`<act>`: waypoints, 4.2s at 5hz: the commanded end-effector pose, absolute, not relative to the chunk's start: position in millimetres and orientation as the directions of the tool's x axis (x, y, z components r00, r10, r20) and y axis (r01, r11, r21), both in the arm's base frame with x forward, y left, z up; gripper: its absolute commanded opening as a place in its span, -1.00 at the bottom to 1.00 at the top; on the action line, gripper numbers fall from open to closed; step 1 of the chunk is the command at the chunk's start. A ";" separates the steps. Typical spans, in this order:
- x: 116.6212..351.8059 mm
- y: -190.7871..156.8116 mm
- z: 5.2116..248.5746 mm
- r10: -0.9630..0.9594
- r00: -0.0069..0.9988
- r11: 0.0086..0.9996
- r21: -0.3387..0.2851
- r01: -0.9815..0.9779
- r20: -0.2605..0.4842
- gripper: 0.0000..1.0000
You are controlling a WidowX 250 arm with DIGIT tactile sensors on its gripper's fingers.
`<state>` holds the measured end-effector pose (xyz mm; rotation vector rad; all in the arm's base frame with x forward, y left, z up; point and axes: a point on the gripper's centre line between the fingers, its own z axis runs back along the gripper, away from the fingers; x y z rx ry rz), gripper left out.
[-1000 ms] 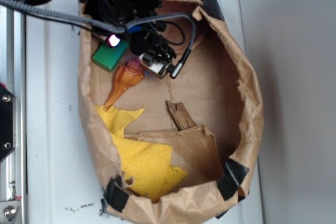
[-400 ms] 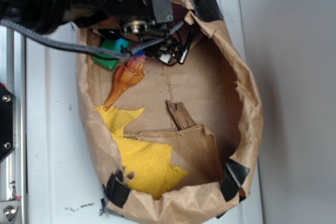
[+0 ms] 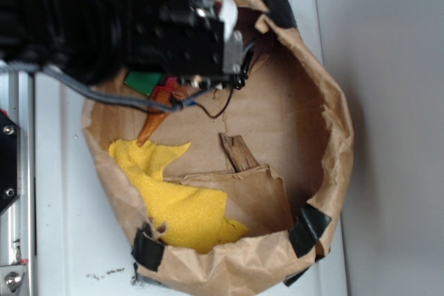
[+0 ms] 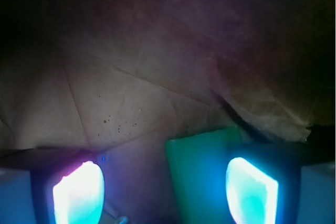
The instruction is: Grab the green block.
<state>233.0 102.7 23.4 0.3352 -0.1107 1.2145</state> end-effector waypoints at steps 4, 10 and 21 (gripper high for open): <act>226.1 92.7 21.2 0.856 0.476 0.440 0.200 -0.876 0.201 1.00; 209.0 100.7 39.4 0.853 0.486 0.428 0.276 -0.861 0.192 1.00; 221.8 110.8 35.5 0.811 0.548 0.525 0.160 -0.836 0.205 1.00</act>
